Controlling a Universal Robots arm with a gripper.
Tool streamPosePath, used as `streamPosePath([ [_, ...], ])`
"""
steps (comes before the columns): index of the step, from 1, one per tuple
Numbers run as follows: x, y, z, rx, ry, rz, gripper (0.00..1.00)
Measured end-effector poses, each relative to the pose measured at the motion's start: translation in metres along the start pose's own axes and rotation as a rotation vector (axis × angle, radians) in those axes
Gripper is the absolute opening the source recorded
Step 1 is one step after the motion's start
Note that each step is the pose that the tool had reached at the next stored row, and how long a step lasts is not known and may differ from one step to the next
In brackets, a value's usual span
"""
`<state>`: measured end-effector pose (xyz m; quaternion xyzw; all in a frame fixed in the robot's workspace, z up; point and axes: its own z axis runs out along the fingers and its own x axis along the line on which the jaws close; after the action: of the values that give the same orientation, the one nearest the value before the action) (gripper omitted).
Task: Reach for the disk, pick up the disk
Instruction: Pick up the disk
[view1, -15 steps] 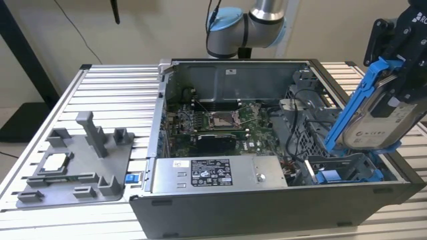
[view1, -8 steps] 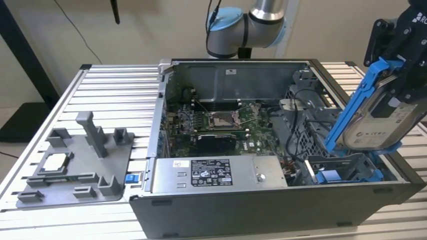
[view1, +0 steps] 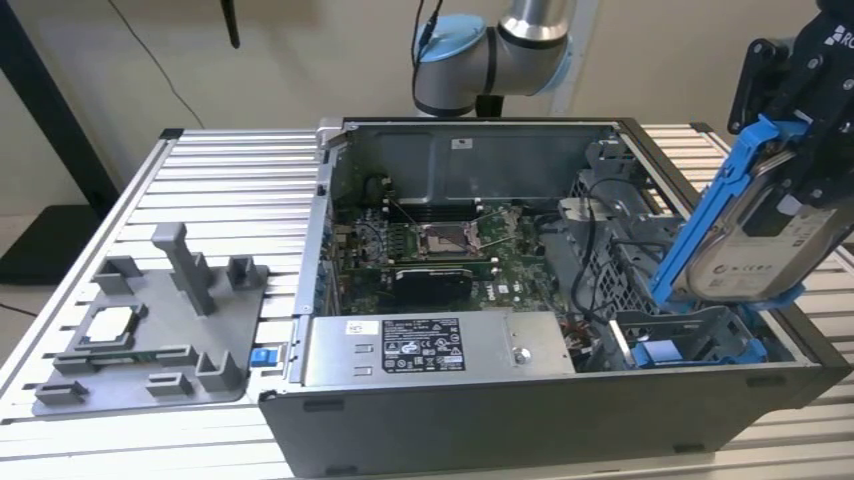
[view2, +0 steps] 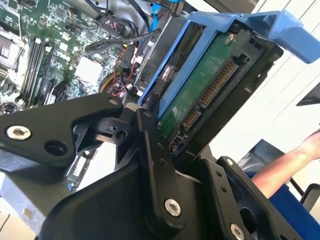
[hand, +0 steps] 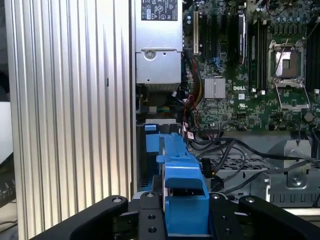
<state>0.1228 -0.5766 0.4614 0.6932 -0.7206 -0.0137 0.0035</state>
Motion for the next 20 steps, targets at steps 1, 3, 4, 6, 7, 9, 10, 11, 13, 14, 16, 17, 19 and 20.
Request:
streamPosePath([
  [1, 0.0000, 0.0000, 0.0000, 0.0000, 0.0006, 0.000, 0.00],
  [3, 0.0000, 0.0000, 0.0000, 0.0000, 0.0017, 0.000, 0.00],
  [4, 0.0000, 0.0000, 0.0000, 0.0000, 0.0023, 0.000, 0.00],
  [6, 0.0000, 0.0000, 0.0000, 0.0001, 0.0036, 0.000, 0.00],
  [7, 0.0000, 0.0000, 0.0000, 0.0001, 0.0041, 0.000, 0.00],
  [9, 0.0000, 0.0000, 0.0000, 0.0001, 0.0055, 0.000, 0.00],
  [10, 0.0000, 0.0000, 0.0000, 0.0001, 0.0062, 0.000, 0.00],
  [11, 0.0000, 0.0000, 0.0000, 0.0001, 0.0068, 0.000, 0.00],
  [13, 0.0000, 0.0000, 0.0000, 0.0002, 0.0080, 0.000, 0.00],
  [14, 0.0000, 0.0000, 0.0000, 0.0002, 0.0086, 0.000, 0.00],
  [16, 0.0000, 0.0000, 0.0000, 0.0002, 0.0098, 0.000, 0.00],
  [17, 0.0000, 0.0000, 0.0000, 0.0002, 0.0103, 0.000, 0.00],
  [19, 0.0000, 0.0000, 0.0000, 0.0002, 0.0115, 0.000, 0.00],
  [20, 0.0000, 0.0000, 0.0000, 0.0003, 0.0121, 0.000, 0.00],
])
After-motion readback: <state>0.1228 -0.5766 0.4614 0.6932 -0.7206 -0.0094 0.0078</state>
